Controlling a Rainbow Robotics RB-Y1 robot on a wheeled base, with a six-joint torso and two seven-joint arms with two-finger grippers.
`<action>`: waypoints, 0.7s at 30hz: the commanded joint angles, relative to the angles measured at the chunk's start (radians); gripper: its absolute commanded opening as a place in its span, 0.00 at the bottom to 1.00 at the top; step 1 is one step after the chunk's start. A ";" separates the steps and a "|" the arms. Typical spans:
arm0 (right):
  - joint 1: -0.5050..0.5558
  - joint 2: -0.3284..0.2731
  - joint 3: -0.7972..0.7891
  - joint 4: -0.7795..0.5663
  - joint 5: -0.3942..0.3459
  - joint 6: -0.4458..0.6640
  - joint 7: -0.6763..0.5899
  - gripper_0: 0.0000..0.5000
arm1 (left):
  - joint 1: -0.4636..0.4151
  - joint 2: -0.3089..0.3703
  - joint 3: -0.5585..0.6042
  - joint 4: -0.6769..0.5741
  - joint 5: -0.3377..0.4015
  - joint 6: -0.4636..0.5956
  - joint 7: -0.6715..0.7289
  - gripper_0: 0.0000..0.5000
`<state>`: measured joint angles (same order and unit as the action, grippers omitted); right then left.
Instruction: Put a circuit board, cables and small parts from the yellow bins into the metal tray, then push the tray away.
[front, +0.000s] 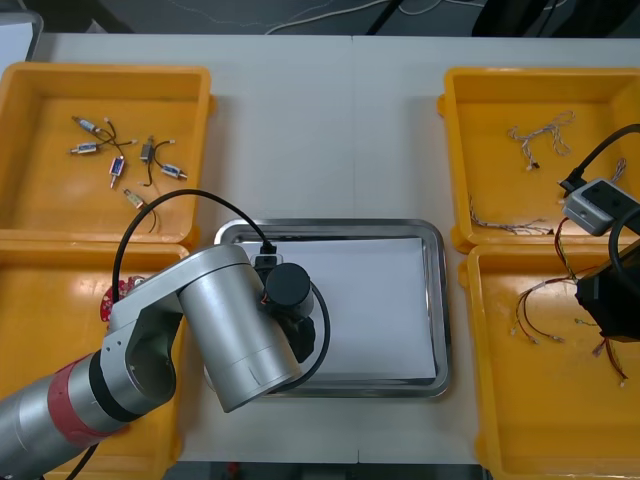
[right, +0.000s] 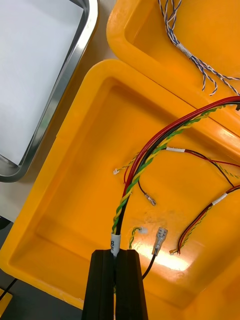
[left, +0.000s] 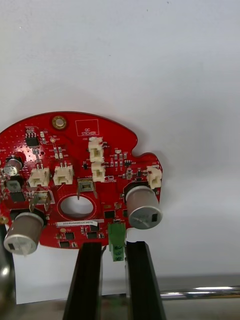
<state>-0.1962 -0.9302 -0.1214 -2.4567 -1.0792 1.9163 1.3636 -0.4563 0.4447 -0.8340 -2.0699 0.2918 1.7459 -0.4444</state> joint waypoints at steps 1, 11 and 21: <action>-0.015 -0.035 0.012 -0.025 0.005 0.004 0.025 0.00 | 0.015 -0.029 -0.019 -0.013 -0.006 -0.003 -0.048 0.69; -0.015 -0.035 0.012 -0.025 0.005 0.004 0.025 0.00 | 0.013 -0.021 0.006 -0.075 0.004 0.020 -0.045 1.00; -0.015 -0.035 0.012 -0.025 0.005 0.004 0.025 0.00 | -0.005 0.017 0.098 -0.185 0.101 0.080 -0.043 1.00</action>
<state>-0.1962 -0.9302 -0.1214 -2.4567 -1.0792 1.9164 1.3636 -0.4563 0.4456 -0.7883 -2.1936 0.3600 1.7958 -0.4444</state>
